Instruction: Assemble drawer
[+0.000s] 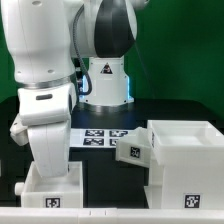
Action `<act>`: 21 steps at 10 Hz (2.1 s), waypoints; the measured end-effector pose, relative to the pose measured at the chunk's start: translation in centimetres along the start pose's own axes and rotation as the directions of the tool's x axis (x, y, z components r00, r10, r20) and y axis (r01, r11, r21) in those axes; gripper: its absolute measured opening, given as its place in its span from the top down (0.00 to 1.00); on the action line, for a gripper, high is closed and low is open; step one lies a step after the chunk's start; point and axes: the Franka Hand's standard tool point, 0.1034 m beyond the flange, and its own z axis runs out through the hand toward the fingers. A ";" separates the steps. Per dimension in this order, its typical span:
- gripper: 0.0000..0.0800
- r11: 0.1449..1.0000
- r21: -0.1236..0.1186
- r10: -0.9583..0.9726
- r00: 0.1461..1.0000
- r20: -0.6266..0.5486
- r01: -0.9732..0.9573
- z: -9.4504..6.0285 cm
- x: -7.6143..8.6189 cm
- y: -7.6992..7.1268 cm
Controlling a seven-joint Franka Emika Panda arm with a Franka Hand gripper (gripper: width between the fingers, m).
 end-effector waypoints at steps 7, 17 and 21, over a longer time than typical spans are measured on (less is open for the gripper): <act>0.20 1.000 0.006 -0.001 1.000 -0.005 0.001 -0.2 -2.9 -0.7; 0.82 1.000 0.006 0.000 1.000 -0.006 0.000 -0.2 -2.8 -0.7; 0.95 1.000 0.000 0.002 1.000 -0.002 -0.002 -0.5 -1.9 -0.4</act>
Offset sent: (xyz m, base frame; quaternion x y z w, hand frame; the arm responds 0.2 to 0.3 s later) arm 0.0059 -0.0179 0.0057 0.0100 0.0224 -0.0345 0.9991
